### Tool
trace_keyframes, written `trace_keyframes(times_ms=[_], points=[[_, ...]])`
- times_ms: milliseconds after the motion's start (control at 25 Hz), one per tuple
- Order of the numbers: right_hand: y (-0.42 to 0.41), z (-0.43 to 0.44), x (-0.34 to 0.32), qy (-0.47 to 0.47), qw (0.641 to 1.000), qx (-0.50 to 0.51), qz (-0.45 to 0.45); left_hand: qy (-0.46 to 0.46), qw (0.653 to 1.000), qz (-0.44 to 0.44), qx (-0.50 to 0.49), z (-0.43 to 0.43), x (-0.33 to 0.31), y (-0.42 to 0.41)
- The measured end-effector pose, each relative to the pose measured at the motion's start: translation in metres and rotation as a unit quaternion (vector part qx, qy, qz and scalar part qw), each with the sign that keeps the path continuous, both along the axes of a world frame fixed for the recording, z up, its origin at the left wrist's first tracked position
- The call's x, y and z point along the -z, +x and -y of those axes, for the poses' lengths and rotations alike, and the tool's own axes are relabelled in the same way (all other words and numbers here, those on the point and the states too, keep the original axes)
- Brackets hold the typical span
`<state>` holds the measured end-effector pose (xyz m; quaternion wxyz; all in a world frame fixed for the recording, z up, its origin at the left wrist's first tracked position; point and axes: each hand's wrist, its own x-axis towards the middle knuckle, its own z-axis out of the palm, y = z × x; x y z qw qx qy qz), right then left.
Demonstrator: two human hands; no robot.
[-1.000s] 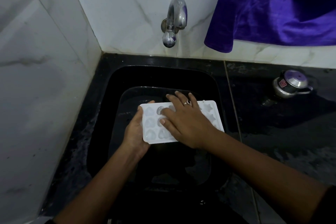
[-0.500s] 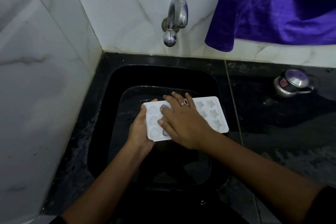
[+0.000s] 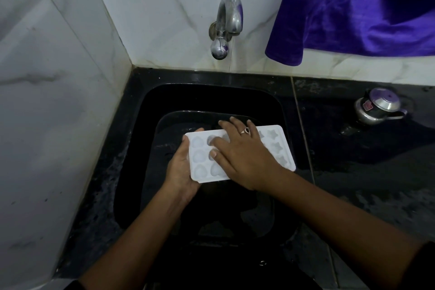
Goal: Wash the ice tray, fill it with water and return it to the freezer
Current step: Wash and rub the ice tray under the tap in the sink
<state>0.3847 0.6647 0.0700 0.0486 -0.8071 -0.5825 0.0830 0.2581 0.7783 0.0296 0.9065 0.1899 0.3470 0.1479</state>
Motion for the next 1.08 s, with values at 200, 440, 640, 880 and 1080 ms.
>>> trace_keyframes(times_ms=[200,440,640,880,1080], points=[[0.003,-0.005,-0.004,-0.001,1.000,0.001,0.018,0.025,1.000,-0.009,0.009,0.004,-0.001,0.001],[-0.002,0.003,0.001,0.002,1.000,0.002,0.009,0.020,1.000,-0.003,0.015,0.002,0.002,-0.003],[-0.008,-0.004,-0.001,0.012,1.000,-0.011,0.009,-0.013,1.000,0.015,0.007,0.003,-0.005,0.001],[-0.006,-0.006,-0.002,0.008,1.000,-0.013,0.024,-0.025,0.999,0.023,0.003,0.003,-0.008,0.001],[0.002,-0.002,-0.005,0.011,0.999,-0.012,0.032,-0.009,1.000,0.021,0.005,0.004,-0.010,-0.003]])
